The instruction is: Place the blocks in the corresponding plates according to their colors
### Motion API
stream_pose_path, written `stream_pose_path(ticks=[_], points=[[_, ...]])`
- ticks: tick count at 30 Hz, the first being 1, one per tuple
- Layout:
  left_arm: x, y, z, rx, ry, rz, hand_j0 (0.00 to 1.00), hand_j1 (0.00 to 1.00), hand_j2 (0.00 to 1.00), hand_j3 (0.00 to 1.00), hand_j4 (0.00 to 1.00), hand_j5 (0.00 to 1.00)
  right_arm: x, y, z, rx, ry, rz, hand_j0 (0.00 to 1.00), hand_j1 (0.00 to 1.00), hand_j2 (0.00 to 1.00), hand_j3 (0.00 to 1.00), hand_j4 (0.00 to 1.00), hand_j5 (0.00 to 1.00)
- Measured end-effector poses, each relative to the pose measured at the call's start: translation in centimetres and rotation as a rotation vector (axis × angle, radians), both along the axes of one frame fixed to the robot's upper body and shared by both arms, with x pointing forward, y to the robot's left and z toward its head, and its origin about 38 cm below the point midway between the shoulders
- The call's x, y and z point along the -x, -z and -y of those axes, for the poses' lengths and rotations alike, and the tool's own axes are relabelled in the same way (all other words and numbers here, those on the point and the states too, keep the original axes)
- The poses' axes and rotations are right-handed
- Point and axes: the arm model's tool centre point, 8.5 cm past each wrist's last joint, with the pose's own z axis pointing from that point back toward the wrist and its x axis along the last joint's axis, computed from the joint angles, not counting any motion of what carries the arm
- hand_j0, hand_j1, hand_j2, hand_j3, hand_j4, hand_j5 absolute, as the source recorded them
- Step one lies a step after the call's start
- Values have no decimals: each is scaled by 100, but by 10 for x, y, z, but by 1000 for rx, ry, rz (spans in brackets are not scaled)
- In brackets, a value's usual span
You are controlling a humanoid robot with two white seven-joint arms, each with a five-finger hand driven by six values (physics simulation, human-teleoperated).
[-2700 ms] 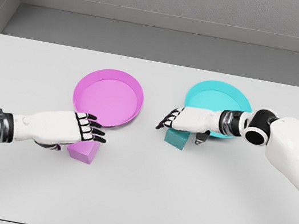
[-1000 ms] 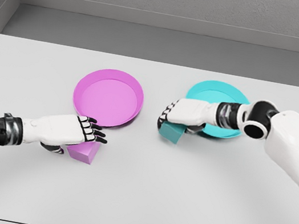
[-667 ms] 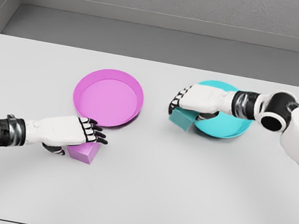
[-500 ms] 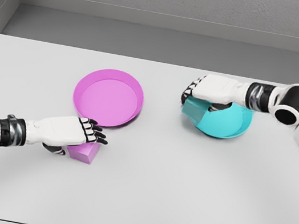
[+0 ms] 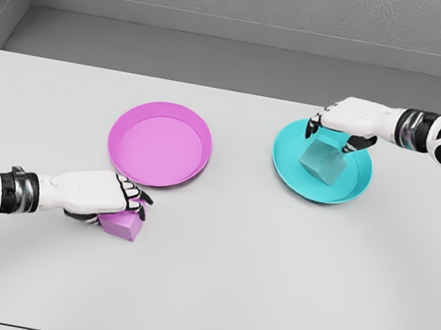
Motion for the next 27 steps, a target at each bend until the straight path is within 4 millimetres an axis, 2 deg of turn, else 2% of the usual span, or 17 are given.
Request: stream_pose_path(ticks=[6, 9, 10, 12, 16, 18, 19, 21, 25, 27], points=[[-4, -10, 5, 16, 11, 18, 59, 59, 59, 59, 59, 59, 1, 1, 5, -22, 16, -1, 100, 100, 100, 100, 100, 100], [-8, -18, 7, 31, 16, 35, 59, 59, 59, 59, 59, 59, 8, 3, 33, -71, 80, 3, 100, 100, 100, 100, 100, 100], [-9, -21, 8, 33, 18, 42, 59, 59, 59, 59, 59, 59, 15, 9, 47, -90, 110, -4, 100, 100, 100, 100, 100, 100], [-11, -25, 8, 39, 18, 49, 59, 59, 59, 59, 59, 59, 27, 9, 73, -135, 165, 13, 100, 100, 100, 100, 100, 100], [-22, -40, 8, 47, 15, 83, 59, 59, 59, 59, 59, 59, 54, -10, 108, -218, 216, 103, 100, 100, 100, 100, 100, 100], [-26, -42, 7, 47, 9, 88, 59, 59, 59, 59, 59, 59, 71, -16, 118, -263, 232, 144, 100, 100, 100, 100, 100, 100], [-28, -44, 6, 46, 5, 94, 58, 58, 58, 58, 58, 58, 82, -12, 121, -263, 231, 150, 100, 100, 100, 100, 100, 100], [-30, -44, 3, 44, -3, 93, 58, 58, 58, 58, 58, 58, 94, -25, 125, -288, 229, 200, 100, 100, 100, 100, 100, 100], [-38, -47, -4, 41, -27, 98, 57, 57, 57, 57, 57, 57, 119, -27, 129, -366, 231, 214, 100, 100, 100, 100, 100, 100], [-41, -48, -9, 41, -45, 100, 57, 57, 57, 57, 57, 57, 125, -31, 131, -410, 237, 222, 100, 100, 100, 100, 100, 100]])
